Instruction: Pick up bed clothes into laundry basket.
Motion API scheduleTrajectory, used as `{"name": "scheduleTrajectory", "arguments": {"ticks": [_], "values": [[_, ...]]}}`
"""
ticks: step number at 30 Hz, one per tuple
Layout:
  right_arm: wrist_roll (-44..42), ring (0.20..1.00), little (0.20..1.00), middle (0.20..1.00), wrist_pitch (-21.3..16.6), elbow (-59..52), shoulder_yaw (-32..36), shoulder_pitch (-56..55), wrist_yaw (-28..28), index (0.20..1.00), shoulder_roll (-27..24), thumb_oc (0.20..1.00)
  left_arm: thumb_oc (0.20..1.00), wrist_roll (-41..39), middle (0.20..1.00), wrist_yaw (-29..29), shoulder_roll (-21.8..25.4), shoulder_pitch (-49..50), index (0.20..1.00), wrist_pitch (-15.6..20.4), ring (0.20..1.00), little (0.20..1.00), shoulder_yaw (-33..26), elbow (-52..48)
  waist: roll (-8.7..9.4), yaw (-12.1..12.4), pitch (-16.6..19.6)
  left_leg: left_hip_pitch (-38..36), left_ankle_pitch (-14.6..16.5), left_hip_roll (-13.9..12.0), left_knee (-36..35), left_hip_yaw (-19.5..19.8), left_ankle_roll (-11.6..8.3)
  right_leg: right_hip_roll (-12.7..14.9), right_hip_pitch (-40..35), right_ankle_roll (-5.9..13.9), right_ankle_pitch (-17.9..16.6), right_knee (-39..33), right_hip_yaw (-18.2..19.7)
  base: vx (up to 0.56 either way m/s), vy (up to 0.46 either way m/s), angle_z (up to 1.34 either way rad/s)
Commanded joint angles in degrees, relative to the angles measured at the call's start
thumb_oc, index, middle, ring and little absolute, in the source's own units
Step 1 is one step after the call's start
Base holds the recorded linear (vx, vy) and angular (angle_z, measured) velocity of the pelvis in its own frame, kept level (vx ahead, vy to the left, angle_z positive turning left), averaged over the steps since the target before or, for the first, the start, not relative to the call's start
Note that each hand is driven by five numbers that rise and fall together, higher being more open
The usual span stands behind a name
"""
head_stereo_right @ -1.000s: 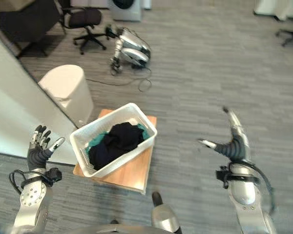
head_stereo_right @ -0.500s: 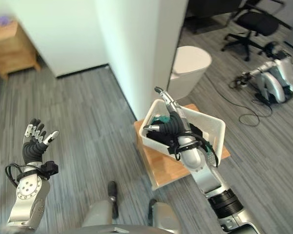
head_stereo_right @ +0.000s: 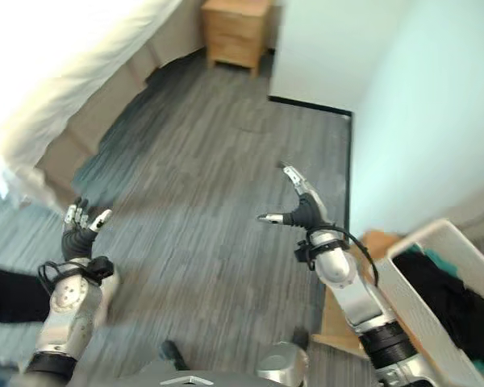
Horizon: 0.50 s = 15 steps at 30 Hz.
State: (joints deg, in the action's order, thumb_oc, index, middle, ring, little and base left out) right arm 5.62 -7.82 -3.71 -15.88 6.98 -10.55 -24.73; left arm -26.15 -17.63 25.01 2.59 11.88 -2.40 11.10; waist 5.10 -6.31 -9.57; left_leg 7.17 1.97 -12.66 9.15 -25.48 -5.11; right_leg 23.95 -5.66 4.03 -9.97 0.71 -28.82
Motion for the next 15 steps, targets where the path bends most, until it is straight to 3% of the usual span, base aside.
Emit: {"name": "scheduleTrajectory", "arguments": {"ticks": [1, 2, 3, 5, 6, 7, 8, 10, 15], "values": [[-4.2, 1.0, 1.0, 1.0, -2.1, -2.3, 1.2, 3.3, 1.6, 1.0, -2.0, 1.0, 1.0, 2.8, 1.0, 1.6, 0.9, 0.2, 1.0, 2.7, 1.0, 1.0, -1.2, -4.3, -2.25, -2.8, -1.3, -7.7, -8.1, -8.3, -12.9, -2.4, -5.72, -0.3, 5.9, 8.0, 2.6, 2.6, 13.7, 0.14, 0.274, 1.8], [-5.9, 1.0, 1.0, 1.0, -2.5, -2.2, 0.8, 2.8, 2.0, 1.0, -1.1, 1.0, 1.0, 2.3, 1.0, 2.1, 1.2, 0.3, 1.0, 2.9, 1.0, 1.0, -1.1, -3.3, -2.91, -2.8, -1.7, -6.6, -8.0, -6.6, -13.3, -0.5, -4.57, -3.1, 6.4, 7.6, 5.7, 2.3, 18.8, 0.32, 0.47, 1.68], [-6.7, 1.0, 1.0, 1.0, -2.4, -2.1, -0.2, 2.7, 2.7, 1.0, 0.7, 1.0, 1.0, 2.1, 1.0, 2.8, 1.2, 0.8, 1.0, 2.4, 1.0, 1.0, -0.6, -1.5, -4.41, -2.1, -2.6, -6.5, -6.5, -3.2, -13.6, 2.7, -2.94, -7.4, 6.8, 6.23, 11.5, 2.9, 22.9, 0.29, 0.468, 1.46], [-7.4, 1.0, 1.0, 1.0, -3.0, -1.3, -1.5, 3.0, 2.7, 1.0, 2.2, 1.0, 1.0, 2.7, 1.0, 3.2, 1.4, 0.8, 1.0, 2.0, 1.0, 1.0, -0.3, -0.7, -5.34, -1.9, -3.4, -7.1, -5.4, 0.4, -13.9, 5.8, -1.31, -12.4, 7.4, 4.16, 14.6, 4.0, 24.9, 0.2, 0.283, 1.16], [-7.4, 1.0, 1.0, 1.0, -3.0, -1.2, -1.6, 3.1, 2.7, 1.0, 2.2, 1.0, 1.0, 2.7, 1.0, 3.2, 1.4, 0.8, 1.0, 2.0, 1.0, 1.0, -0.3, -0.7, -5.43, -2.0, -3.3, -6.9, -5.6, 0.3, -14.0, 5.9, -1.31, -12.5, 7.6, 4.05, 14.4, 4.1, 24.8, 0.18, 0.229, 1.3], [-7.9, 1.0, 1.0, 1.0, -3.3, 0.0, -2.5, 3.7, 2.5, 1.0, 3.1, 1.0, 1.0, 2.8, 1.0, 3.4, 1.5, 0.8, 1.0, 2.1, 1.0, 1.0, -0.4, -0.4, -5.98, -1.6, -3.9, -7.8, -3.8, 4.3, -14.1, 8.9, 0.27, -17.6, 8.5, 2.62, 16.2, 5.0, 28.1, 0.17, 0.202, 2.11], [-7.9, 1.0, 1.0, 1.0, -3.2, 0.4, -2.9, 4.3, 2.6, 1.0, 3.3, 1.0, 1.0, 2.5, 1.0, 3.8, 1.3, 0.8, 1.0, 2.1, 1.0, 1.0, -0.5, -0.3, -6.01, -1.4, -3.8, -8.1, -3.5, 5.5, -14.1, 9.8, 0.77, -19.1, 8.4, 1.68, 15.9, 4.6, 28.8, 0.22, 0.24, 2.18], [-7.5, 1.0, 1.0, 1.0, -3.2, 0.7, -3.8, 6.2, 2.4, 1.0, 3.2, 1.0, 1.0, 3.0, 1.0, 4.0, 1.5, 0.0, 1.0, 1.7, 1.0, 1.0, -0.4, 0.2, -5.69, -0.9, -3.5, -9.3, -1.7, 7.5, -14.1, 10.2, 1.63, -19.1, 7.5, 0.94, 15.5, 3.7, 27.7, 0.11, 0.071, 1.52], [-7.9, 1.0, 1.0, 1.0, -3.0, 1.7, -4.1, 6.1, 2.7, 1.0, 3.6, 1.0, 1.0, 2.9, 1.0, 4.5, 0.1, 1.6, 1.0, 1.1, 1.0, 1.0, -0.3, 0.4, -4.84, -0.4, -1.4, -11.4, -0.2, 8.5, -14.1, 10.3, 2.73, -19.4, 3.9, 0.95, 14.9, -0.8, 29.2, 0.13, 0.003, 0.47]]}}
